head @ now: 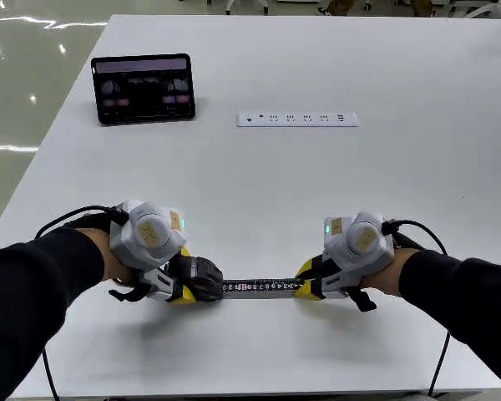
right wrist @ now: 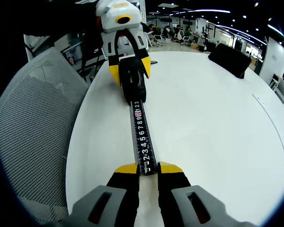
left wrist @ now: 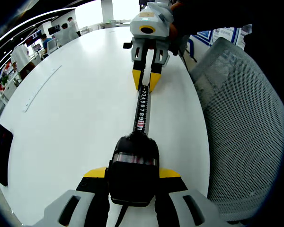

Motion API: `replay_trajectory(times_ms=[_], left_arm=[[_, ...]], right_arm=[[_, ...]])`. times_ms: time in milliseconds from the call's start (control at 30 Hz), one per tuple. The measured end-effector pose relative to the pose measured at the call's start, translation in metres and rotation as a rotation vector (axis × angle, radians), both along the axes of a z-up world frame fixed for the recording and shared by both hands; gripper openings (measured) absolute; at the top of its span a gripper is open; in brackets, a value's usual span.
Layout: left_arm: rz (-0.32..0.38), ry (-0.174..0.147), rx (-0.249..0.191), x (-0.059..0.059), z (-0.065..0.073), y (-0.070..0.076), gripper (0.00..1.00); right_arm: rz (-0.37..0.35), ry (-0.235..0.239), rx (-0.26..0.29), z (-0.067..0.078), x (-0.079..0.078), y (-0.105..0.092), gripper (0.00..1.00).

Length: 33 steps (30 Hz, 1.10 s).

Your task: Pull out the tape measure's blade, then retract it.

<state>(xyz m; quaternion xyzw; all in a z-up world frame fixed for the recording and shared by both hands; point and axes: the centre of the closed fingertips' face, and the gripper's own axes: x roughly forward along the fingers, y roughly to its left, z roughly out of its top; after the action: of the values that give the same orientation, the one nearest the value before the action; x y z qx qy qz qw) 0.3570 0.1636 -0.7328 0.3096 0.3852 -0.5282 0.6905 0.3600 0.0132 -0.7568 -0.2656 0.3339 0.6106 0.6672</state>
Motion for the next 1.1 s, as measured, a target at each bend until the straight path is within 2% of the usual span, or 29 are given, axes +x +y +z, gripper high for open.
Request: replay_trajectory(times_ms=[800, 1100], left_arm=[[0.004, 0.003, -0.005, -0.001, 0.0, -0.001, 0.33], [0.004, -0.001, -0.006, -0.001, 0.0, -0.001, 0.33]], right_arm=[[-0.02, 0.0, -0.028, -0.001, 0.0, -0.028, 0.09], [-0.007, -0.012, -0.04, 0.001, 0.001, -0.037, 0.09]])
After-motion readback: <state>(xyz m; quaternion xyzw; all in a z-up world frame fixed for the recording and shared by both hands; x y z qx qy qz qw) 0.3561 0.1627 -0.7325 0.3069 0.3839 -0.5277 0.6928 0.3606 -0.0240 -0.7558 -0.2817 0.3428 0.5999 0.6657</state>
